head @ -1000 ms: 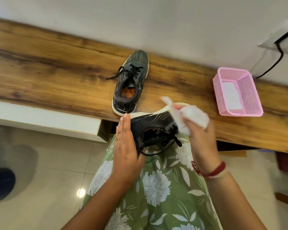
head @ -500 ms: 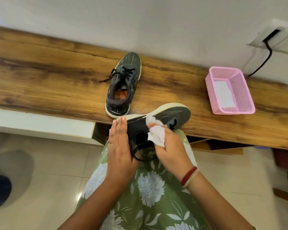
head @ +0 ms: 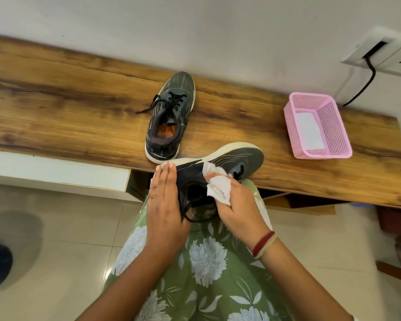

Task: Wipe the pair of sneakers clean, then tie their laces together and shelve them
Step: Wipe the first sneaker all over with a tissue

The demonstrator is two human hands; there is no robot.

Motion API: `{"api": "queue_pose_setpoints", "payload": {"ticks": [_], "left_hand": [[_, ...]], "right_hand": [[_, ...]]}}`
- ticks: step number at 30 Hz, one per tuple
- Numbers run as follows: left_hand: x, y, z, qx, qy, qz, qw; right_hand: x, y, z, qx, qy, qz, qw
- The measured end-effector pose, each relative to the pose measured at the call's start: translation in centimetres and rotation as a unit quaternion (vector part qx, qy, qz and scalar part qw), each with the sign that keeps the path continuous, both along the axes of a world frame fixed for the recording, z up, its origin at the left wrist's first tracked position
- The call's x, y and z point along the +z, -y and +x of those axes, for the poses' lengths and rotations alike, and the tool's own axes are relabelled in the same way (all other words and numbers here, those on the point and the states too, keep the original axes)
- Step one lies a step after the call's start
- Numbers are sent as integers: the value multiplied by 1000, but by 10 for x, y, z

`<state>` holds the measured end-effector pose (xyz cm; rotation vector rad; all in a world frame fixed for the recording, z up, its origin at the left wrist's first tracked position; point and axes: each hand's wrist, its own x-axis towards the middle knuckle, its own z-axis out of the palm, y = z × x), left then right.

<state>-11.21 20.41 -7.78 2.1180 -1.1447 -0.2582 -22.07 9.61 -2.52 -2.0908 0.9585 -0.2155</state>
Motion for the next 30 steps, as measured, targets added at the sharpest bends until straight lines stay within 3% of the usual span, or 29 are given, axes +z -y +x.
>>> {"api": "queue_pose_setpoints", "payload": {"ticks": [10,14,17,22,24,27,30], "left_hand": [[2,-1,-1,-5,44,36,998],[4,-1,0,3,41,43,998],[5,-1,0,-4,61,59,996],[4,1,1,0,56,68,996],[5,0,1,-4,66,71,995],[4,0,-1,-3,53,57,997],[2,1,-1,-5,31,24,999]], "right_hand": [[0,2,-10,23,18,14,999],[-4,4,-4,18,-11,-28,999],[-2,2,-8,15,17,16,1000],[-4,-2,-3,8,-6,-25,1000],[0,-10,-5,15,26,26,999],[18,6,-13,-57,99,158,981],[11,28,-5,-141,105,55,983]]}}
